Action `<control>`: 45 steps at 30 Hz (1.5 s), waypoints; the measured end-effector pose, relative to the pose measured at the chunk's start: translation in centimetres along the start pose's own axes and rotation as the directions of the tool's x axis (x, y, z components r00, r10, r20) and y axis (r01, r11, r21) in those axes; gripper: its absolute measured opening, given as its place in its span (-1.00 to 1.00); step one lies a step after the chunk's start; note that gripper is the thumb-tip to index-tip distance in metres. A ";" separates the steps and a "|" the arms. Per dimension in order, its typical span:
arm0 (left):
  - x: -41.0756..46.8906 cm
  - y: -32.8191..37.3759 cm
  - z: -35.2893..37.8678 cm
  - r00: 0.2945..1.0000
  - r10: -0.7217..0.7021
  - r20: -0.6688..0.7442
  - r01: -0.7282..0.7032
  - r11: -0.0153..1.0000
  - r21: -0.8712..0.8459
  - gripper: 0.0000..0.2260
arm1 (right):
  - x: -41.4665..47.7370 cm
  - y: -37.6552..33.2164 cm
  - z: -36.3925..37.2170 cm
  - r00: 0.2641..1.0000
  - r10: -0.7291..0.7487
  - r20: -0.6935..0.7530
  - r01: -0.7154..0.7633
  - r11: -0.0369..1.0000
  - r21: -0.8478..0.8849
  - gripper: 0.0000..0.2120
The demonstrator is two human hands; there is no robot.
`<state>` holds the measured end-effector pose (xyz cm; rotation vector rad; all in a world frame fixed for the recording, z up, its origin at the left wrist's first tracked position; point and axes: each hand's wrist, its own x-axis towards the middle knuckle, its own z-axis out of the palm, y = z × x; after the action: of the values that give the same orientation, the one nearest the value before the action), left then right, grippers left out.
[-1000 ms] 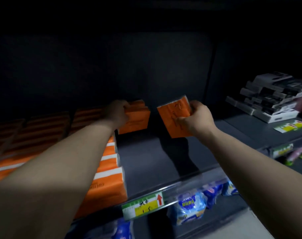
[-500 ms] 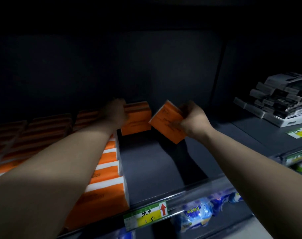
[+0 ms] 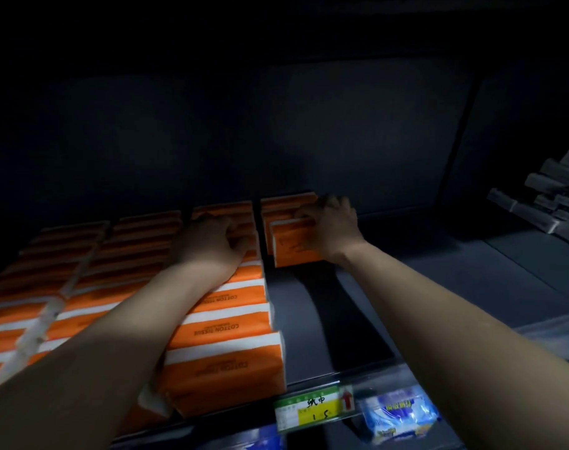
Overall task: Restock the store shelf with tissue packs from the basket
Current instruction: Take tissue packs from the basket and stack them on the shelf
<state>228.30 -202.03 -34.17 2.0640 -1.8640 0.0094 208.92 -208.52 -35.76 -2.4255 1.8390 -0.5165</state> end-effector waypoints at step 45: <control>-36.3 30.2 10.1 0.611 0.694 0.381 -0.614 0.719 -0.326 -0.72 | -57.0 21.6 -10.8 0.717 0.670 0.193 -0.662 0.741 -0.114 -0.48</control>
<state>192.09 -171.77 -44.59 1.2066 -2.7339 -0.5014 172.34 -159.23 -43.90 -1.5413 2.4133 -0.1356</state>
